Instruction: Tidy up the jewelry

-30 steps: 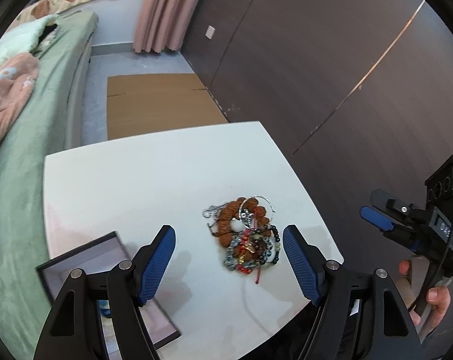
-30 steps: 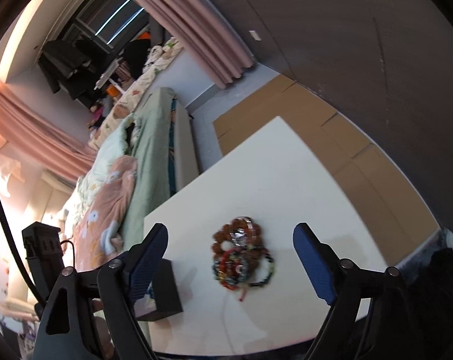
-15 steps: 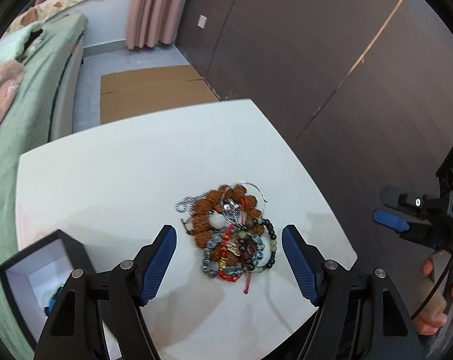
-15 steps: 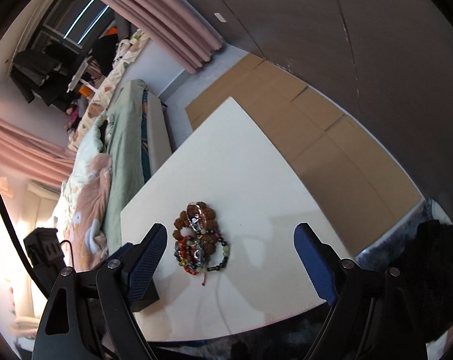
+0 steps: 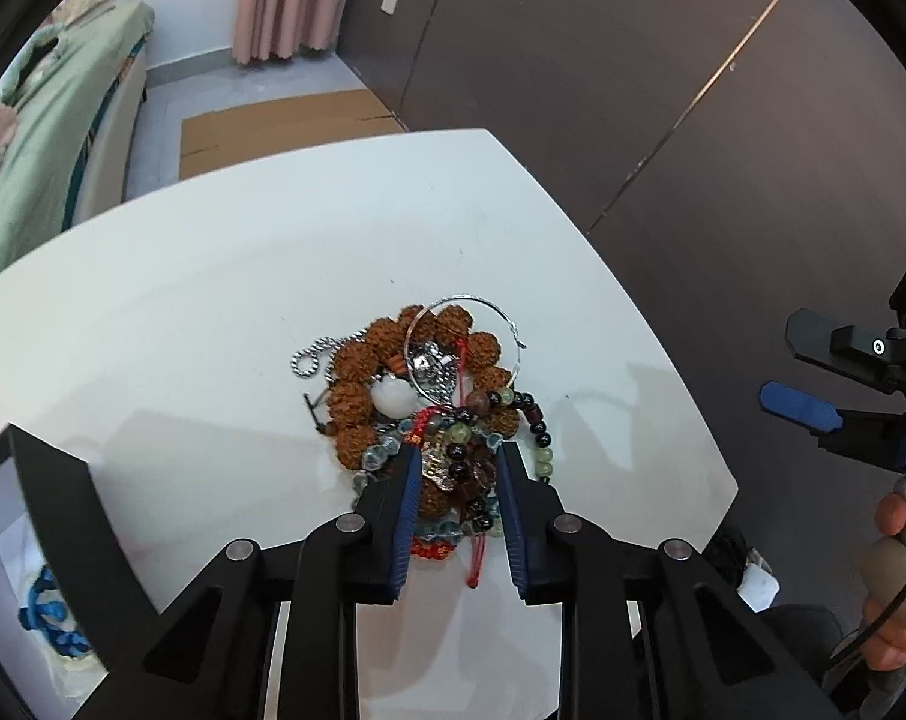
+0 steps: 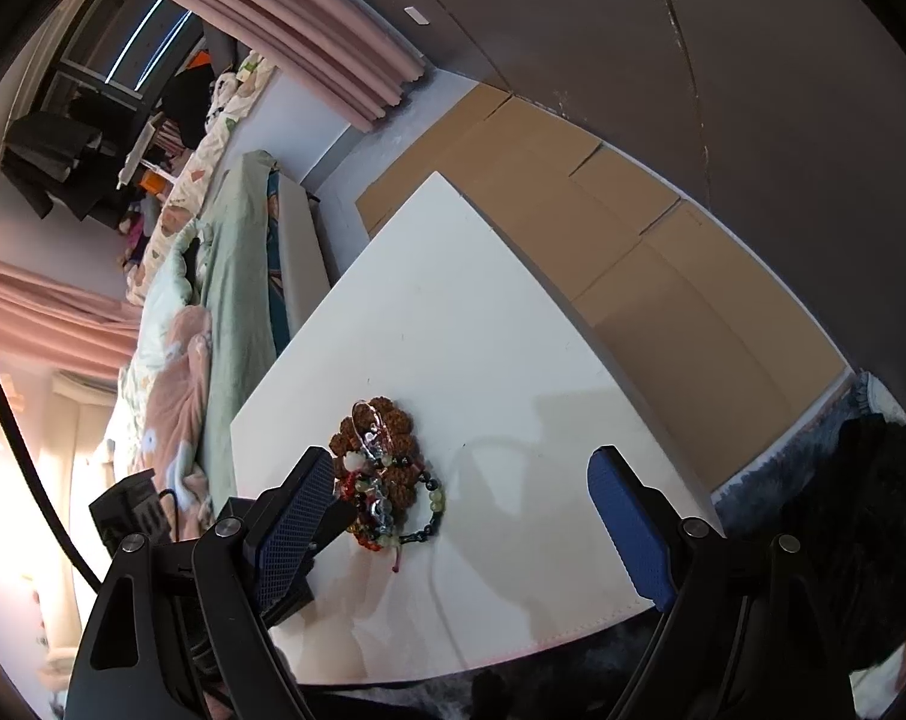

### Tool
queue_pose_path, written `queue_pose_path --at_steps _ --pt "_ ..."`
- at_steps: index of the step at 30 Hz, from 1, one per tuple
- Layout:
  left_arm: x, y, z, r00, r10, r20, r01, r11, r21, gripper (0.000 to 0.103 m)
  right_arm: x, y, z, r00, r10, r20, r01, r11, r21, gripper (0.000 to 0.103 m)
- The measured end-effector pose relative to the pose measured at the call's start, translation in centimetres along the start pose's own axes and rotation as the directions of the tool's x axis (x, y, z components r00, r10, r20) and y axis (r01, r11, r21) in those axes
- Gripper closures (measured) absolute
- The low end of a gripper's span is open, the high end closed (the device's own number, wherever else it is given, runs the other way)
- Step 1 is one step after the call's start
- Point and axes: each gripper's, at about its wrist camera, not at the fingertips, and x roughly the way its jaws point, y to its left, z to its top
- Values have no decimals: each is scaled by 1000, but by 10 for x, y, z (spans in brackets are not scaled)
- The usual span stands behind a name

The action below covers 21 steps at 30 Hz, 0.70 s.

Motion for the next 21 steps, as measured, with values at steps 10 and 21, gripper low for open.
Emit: queue_pose_path --at_steps 10,21 --pt "10 -14 -3 996 85 1 -85 993 77 77 9 -1 1 1000 -16 -24 16 1000 -12 16" --pt "13 -19 -9 996 90 10 -91 988 126 95 16 6 0 999 -44 -31 42 998 -36 16"
